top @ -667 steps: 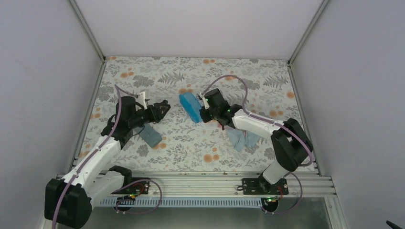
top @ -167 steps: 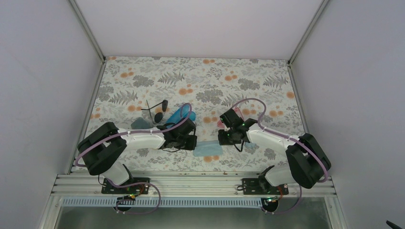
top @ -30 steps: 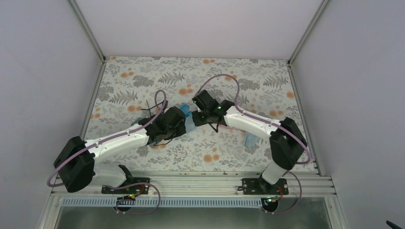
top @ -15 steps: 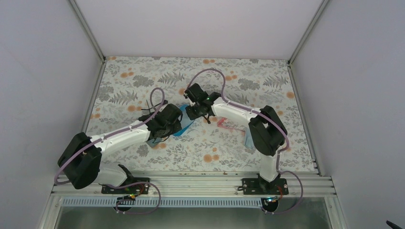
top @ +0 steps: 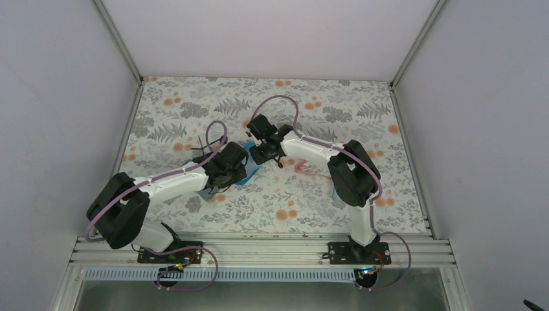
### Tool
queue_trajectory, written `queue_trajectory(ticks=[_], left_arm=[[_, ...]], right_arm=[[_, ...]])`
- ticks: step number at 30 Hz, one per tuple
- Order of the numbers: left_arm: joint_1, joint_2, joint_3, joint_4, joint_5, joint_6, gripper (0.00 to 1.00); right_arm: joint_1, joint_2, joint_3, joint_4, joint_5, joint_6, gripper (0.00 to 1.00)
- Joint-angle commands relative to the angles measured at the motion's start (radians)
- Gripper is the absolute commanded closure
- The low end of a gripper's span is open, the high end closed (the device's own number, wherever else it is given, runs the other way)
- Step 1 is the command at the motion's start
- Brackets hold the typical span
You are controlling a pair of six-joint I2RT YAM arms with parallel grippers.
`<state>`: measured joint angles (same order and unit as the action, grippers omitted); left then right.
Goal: Organize the sunglasses
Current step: Place the glasses cleaning cloth in the sunglasses case.
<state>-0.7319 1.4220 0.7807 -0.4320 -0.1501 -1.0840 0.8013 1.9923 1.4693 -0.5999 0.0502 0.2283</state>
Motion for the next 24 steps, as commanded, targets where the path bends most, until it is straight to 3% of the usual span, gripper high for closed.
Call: queue_trajectory(ticks=[1, 16, 24], left_arm=[[0.006, 0.021, -0.016, 0.038, 0.016, 0.009, 0.98], [0.009, 0.036, -0.072, 0.087, 0.065, -0.02, 0.95], [0.009, -0.003, -0.065, 0.072, 0.079, -0.019, 0.83]], right_arm=[[-0.015, 0.036, 0.028, 0.001, 0.027, -0.007, 0.96], [-0.025, 0.071, 0.049, 0.01, 0.032, -0.017, 0.94], [-0.027, 0.04, 0.05, 0.003, 0.028, 0.005, 0.86]])
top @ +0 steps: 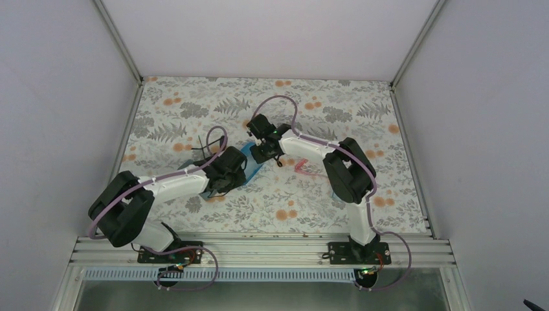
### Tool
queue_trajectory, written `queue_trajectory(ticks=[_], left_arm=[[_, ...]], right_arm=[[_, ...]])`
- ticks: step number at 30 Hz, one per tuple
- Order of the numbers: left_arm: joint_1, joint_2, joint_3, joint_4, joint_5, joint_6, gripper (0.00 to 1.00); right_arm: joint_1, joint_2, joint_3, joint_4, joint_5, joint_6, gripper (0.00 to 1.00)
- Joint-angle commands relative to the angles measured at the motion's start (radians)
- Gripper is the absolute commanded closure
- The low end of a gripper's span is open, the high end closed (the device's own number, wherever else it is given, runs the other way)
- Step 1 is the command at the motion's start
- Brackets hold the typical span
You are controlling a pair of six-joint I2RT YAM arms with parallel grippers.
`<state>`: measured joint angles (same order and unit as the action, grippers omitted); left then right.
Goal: Organize the sunglasses
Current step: Place the glasses cleaning cloth in the sunglasses case.
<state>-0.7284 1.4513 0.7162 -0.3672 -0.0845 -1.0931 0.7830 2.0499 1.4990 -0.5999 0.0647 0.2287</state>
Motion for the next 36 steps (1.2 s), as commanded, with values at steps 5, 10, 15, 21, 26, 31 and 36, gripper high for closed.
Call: queue_trajectory(ticks=[5, 10, 15, 21, 26, 31, 36], left_arm=[[0.006, -0.079, 0.007, -0.019, 0.008, -0.006, 0.77], [0.006, -0.108, 0.014, -0.042, 0.006, 0.002, 0.75], [0.006, -0.091, 0.029, 0.001, -0.008, 0.09, 0.77], [0.004, 0.009, 0.071, 0.006, -0.088, 0.177, 0.85], [0.004, 0.066, 0.09, 0.007, -0.101, 0.187, 0.85], [0.0, 0.105, 0.089, 0.022, -0.083, 0.188, 0.85], [-0.004, 0.132, 0.097, 0.039, -0.071, 0.195, 0.85]], right_arm=[[-0.029, -0.104, -0.017, 0.021, 0.024, 0.066, 0.75], [-0.059, -0.198, -0.094, 0.054, 0.016, 0.117, 0.69], [-0.071, -0.263, -0.176, 0.104, -0.037, 0.14, 0.71], [-0.071, -0.26, -0.228, 0.146, -0.119, 0.17, 0.77], [-0.073, -0.274, -0.259, 0.163, -0.11, 0.197, 0.8], [-0.086, -0.32, -0.296, 0.174, -0.054, 0.239, 0.8], [-0.111, -0.362, -0.337, 0.186, -0.035, 0.269, 0.8]])
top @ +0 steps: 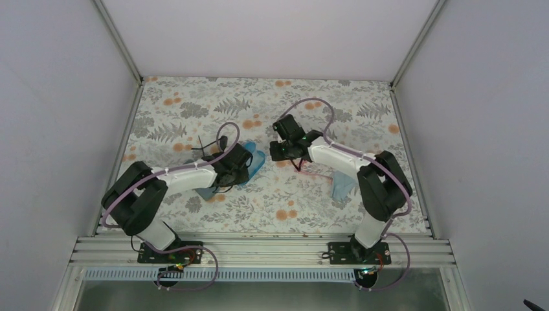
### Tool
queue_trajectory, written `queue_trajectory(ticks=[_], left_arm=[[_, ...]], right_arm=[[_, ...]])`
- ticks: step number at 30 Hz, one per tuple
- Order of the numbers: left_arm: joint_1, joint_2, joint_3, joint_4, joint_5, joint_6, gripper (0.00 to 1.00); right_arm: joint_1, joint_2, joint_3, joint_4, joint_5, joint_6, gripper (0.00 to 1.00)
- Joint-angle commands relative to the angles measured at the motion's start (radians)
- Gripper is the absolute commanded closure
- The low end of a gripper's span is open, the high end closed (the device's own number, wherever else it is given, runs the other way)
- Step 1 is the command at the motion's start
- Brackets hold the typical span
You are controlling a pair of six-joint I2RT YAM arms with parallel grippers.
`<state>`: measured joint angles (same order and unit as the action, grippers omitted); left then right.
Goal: Organize the sunglasses
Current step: Place the glasses cleaning cloth in the sunglasses case.
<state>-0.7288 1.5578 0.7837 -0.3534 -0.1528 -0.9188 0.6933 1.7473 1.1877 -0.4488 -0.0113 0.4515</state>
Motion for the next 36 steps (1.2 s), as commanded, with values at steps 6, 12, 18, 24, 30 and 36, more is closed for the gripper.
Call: queue_trajectory(ticks=[6, 12, 18, 24, 30, 36], left_arm=[[-0.012, 0.055, 0.036, 0.017, 0.0, 0.01, 0.85], [-0.02, 0.037, 0.055, -0.02, -0.016, 0.0, 0.85], [-0.021, -0.037, 0.116, -0.092, -0.068, 0.001, 0.79], [-0.021, -0.138, 0.135, -0.142, -0.105, -0.004, 0.73], [-0.017, -0.264, 0.096, -0.047, -0.032, 0.06, 0.57], [-0.005, -0.304, 0.088, 0.04, 0.093, 0.132, 0.51]], right_arm=[[-0.04, -0.077, -0.058, 0.034, 0.056, 0.068, 0.81], [-0.076, -0.175, -0.103, 0.024, 0.144, 0.104, 0.8], [-0.142, -0.285, -0.168, 0.005, 0.246, 0.121, 0.7], [-0.245, -0.376, -0.279, -0.026, 0.343, 0.14, 0.5], [-0.334, -0.348, -0.349, -0.026, 0.281, 0.074, 0.42], [-0.354, -0.253, -0.341, -0.017, 0.228, 0.017, 0.43]])
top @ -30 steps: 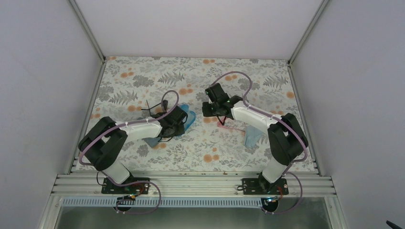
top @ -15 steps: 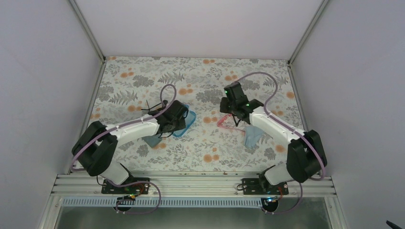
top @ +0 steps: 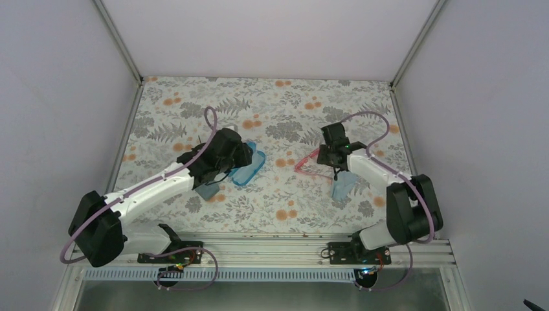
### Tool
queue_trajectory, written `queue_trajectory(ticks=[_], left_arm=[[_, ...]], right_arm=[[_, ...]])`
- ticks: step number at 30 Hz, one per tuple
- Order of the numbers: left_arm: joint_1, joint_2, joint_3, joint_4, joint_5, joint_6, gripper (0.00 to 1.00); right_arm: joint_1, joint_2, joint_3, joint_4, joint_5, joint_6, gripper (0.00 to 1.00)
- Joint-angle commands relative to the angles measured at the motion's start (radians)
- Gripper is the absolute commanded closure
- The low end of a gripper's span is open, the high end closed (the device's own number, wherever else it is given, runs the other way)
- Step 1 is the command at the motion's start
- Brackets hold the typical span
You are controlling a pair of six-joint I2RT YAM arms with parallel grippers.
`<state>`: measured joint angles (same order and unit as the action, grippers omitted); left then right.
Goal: Organize the sunglasses
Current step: Place the glasses cleaning cloth in the sunglasses case, then pick up the sunglasses from the center of the board.
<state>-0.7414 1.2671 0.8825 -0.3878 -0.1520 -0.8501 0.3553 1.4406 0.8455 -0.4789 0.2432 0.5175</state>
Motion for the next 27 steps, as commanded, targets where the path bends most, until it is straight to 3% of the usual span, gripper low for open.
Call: queue_trajectory(ticks=[1, 6, 11, 12, 21, 27], left_arm=[[0.009, -0.013, -0.01, 0.08, 0.106, 0.069, 0.5], [0.016, -0.012, -0.017, 0.105, 0.156, 0.094, 0.5], [0.022, -0.01, -0.019, 0.127, 0.2, 0.111, 0.5], [0.024, -0.009, -0.019, 0.132, 0.208, 0.115, 0.5], [0.065, -0.022, 0.029, 0.152, 0.311, 0.141, 0.46], [0.107, -0.032, 0.093, 0.169, 0.466, 0.152, 0.43]], right_arm=[[-0.02, 0.068, 0.005, 0.019, -0.034, -0.055, 0.44], [-0.03, 0.142, 0.021, 0.036, -0.068, -0.068, 0.57], [-0.029, 0.177, 0.038, 0.049, -0.089, -0.086, 0.92], [-0.029, 0.173, 0.044, 0.05, -0.093, -0.092, 0.96], [0.04, -0.021, 0.053, 0.154, -0.245, -0.195, 0.96], [0.125, -0.132, 0.047, 0.256, -0.407, -0.246, 0.96]])
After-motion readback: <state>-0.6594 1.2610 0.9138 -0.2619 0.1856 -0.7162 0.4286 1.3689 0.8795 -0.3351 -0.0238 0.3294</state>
